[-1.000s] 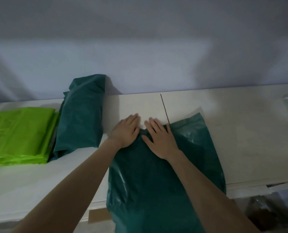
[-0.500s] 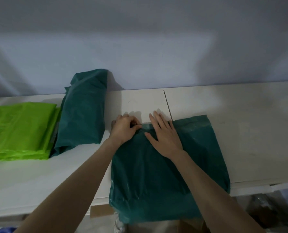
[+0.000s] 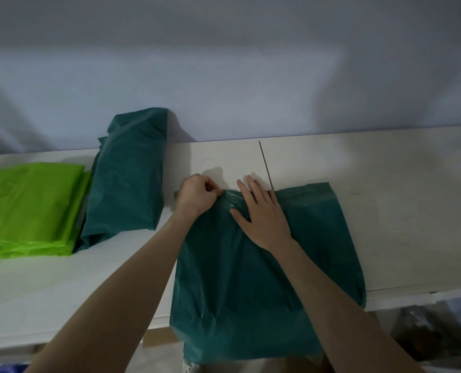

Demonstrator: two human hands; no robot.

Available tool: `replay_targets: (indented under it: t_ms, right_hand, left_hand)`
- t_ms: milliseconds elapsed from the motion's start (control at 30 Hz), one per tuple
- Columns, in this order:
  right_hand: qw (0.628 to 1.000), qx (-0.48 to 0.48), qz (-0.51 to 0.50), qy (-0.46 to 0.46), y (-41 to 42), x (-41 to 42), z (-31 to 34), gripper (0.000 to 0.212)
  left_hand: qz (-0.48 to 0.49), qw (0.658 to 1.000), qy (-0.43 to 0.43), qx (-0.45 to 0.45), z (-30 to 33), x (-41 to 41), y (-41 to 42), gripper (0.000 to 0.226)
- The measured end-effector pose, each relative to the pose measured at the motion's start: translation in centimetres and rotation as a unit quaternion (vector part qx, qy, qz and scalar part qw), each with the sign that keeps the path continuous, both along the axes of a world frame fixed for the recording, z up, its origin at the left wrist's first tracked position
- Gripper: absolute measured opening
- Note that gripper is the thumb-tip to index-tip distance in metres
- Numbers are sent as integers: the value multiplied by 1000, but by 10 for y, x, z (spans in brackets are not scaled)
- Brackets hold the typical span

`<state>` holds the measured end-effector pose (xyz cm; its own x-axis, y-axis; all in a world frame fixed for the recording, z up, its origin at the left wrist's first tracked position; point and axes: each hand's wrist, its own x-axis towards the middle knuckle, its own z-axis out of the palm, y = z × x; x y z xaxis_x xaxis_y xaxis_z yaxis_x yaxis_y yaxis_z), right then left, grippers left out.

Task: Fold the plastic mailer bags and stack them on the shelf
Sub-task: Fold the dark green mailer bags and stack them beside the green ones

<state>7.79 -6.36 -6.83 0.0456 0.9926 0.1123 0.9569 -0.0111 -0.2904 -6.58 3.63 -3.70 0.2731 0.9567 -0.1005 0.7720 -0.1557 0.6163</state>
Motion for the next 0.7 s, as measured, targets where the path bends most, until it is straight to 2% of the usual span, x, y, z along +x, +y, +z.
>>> replay_targets:
  t_ms: [67,167,200,267,333,400,467,533,567,633,667,700]
  right_hand:
    - [1000,-7,-2,-13,0,0,1,73]
    - [999,-21,-6,-32,0,0,2,77]
    - [999,-23,-7,-35,0,-1,2,79]
    - [999,-23,-10,-33,1,-1,2,79]
    - [999,-26,-12,-23,2,0,3,76]
    - [999,-42,-14,7,2,1,6,74]
    - [997,-35,-13,62,3,4,9,75]
    - [987,-29,-14,158,5,6,15,75]
    - [968,-26,-26,247,5,7,21,73]
    - [907,12,-71,414,2,13,35,66]
    - [894,42,-87,437,-2,18,41,61]
    - [904,71,-93,410,-7,22,45,56]
  left_hand:
    - [7,1000,-18,-23,2,0,3,6]
    - [78,982,-146,-86,17,-4,3,19]
    - [88,982,-152,-70,22,-7,0,22]
    - [66,992,-100,24,28,-11,-17,25]
    - [3,991,-51,120,24,-11,-50,27]
    - [-79,987,19,138,13,-11,-89,38]
    - [-146,979,105,98,-4,-14,-114,58]
    - [-178,963,176,101,-19,-19,-118,69]
    - [-180,958,192,110,-22,-20,-115,70]
    - [-175,959,195,108,-24,-19,-108,68]
    - [-173,961,190,106,-25,-17,-106,66]
    - [-172,961,188,108,-25,-16,-104,67]
